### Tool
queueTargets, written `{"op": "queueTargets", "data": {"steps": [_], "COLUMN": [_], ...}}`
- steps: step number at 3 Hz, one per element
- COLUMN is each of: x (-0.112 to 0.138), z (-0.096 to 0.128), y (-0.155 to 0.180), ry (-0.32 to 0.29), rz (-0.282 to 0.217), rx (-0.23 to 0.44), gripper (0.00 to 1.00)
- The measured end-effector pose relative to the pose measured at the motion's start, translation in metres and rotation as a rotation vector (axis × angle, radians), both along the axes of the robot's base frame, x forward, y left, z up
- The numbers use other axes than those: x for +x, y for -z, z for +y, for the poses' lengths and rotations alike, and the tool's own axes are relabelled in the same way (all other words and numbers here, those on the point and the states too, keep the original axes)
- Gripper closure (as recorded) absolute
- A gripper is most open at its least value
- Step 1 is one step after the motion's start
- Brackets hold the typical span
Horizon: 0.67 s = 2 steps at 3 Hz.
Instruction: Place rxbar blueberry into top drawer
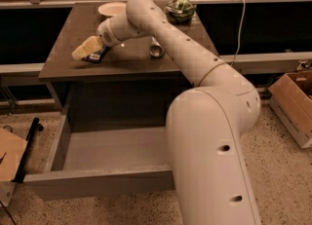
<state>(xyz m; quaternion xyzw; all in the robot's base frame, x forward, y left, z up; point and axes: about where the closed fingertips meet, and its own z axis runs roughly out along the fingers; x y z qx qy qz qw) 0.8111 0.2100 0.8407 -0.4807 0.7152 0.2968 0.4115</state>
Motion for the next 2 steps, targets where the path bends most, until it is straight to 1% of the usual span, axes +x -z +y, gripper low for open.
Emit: {"op": "queueTargets", "data": {"steps": [1,2], "x": [0.0017,0.0037], "z": [0.0102,0.007], "y": [0.0105,0.0156], "ry": [-0.015,0.001], "rz": [0.034,0.056], "rx": [0.003,-0.001], "gripper": [0.17,0.41]}}
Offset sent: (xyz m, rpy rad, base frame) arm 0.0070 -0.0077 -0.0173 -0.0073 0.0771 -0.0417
